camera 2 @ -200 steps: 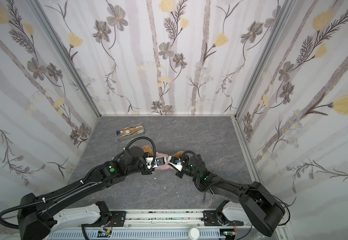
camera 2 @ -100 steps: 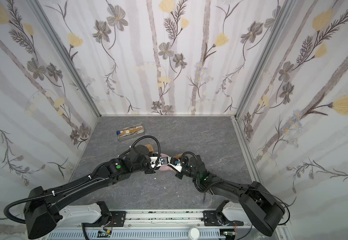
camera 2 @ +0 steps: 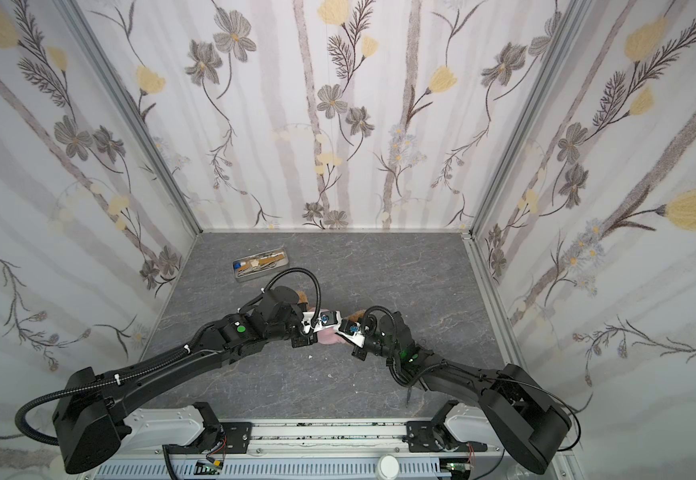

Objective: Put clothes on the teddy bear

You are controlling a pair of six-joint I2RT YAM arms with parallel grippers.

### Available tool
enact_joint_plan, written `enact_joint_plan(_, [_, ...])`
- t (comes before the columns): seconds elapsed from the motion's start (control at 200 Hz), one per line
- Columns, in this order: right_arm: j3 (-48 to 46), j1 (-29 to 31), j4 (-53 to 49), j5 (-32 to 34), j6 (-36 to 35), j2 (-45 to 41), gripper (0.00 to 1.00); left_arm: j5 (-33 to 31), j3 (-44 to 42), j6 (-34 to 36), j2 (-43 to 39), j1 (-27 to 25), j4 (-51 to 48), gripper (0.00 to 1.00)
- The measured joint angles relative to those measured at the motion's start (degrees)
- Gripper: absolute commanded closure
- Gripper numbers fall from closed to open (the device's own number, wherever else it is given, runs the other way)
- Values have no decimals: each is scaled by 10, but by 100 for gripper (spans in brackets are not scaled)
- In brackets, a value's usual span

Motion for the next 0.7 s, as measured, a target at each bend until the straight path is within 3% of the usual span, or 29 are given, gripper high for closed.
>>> enact_joint_plan(0.375, [-69, -24, 148, -1, 64, -12, 100, 108, -4, -38, -61, 53, -4, 100])
enact_joint_plan(0.699, [-83, -29, 210, -3, 117, -13, 100, 180, -39, -88, -115, 89, 32, 100])
